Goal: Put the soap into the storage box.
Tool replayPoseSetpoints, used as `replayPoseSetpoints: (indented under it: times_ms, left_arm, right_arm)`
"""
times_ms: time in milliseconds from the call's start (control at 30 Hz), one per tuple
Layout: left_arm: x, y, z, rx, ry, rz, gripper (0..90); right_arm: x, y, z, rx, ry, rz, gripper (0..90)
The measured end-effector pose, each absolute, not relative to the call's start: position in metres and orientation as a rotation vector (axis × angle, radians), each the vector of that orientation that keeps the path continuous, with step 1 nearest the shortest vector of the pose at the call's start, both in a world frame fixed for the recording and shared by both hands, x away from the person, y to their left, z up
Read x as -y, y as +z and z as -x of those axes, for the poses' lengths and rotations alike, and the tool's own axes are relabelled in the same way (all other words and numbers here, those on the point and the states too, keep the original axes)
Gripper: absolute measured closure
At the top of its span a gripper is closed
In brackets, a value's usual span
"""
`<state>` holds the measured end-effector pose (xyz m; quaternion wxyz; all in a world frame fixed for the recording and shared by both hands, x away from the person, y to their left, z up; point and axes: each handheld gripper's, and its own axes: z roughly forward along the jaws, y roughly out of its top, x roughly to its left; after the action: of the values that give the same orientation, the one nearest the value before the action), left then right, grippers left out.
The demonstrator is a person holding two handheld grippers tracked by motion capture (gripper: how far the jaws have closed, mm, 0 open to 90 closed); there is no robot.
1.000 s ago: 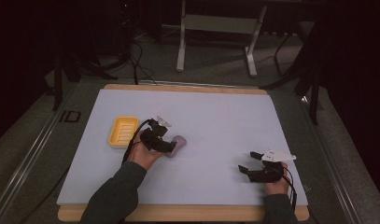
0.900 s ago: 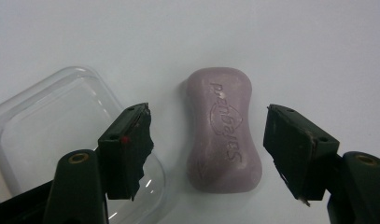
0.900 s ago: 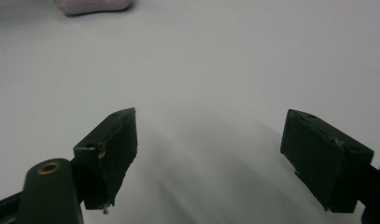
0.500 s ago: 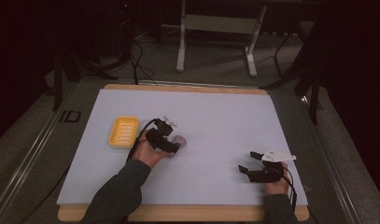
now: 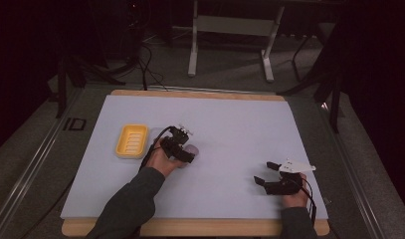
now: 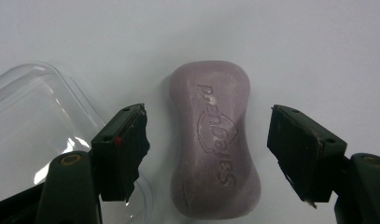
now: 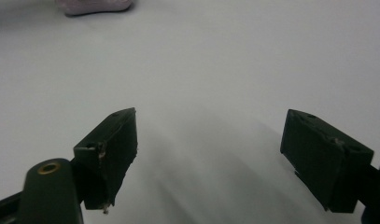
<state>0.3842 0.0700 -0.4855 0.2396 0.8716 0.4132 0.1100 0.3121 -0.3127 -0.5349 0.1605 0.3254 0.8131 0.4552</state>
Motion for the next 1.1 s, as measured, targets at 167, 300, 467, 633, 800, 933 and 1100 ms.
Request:
replayPoseSetpoints:
  times_ms: [167, 300, 467, 633, 800, 933, 1100]
  left_arm:
    - [-0.072, -0.486, -0.388, -1.135, 0.265, -2.414, 31.3]
    - [-0.071, -0.487, -0.389, -1.14, 0.257, -2.418, 31.3]
    - [-0.066, -0.488, -0.393, -1.136, 0.256, -2.447, 32.1]
    - [-0.063, -0.489, -0.395, -1.139, 0.236, -2.464, 32.2]
    - [-0.062, -0.492, -0.398, -1.148, 0.219, -2.486, 32.2]
    - [-0.06, -0.494, -0.4, -1.151, 0.212, -2.5, 33.6]
    - [-0.06, -0.497, -0.402, -1.165, 0.182, -2.514, 36.7]
  right_arm:
    - [0.313, -0.535, -0.312, -2.323, 1.3, -0.929, 18.3]
    - [0.313, -0.535, -0.312, -2.323, 1.3, -0.93, 18.3]
    - [0.312, -0.535, -0.312, -2.324, 1.298, -0.928, 18.3]
    - [0.313, -0.535, -0.312, -2.323, 1.3, -0.929, 18.3]
    - [0.313, -0.535, -0.312, -2.324, 1.298, -0.93, 18.3]
    - [0.313, -0.535, -0.312, -2.324, 1.298, -0.928, 18.3]
    - [0.312, -0.535, -0.312, -2.328, 1.289, -0.925, 18.3]
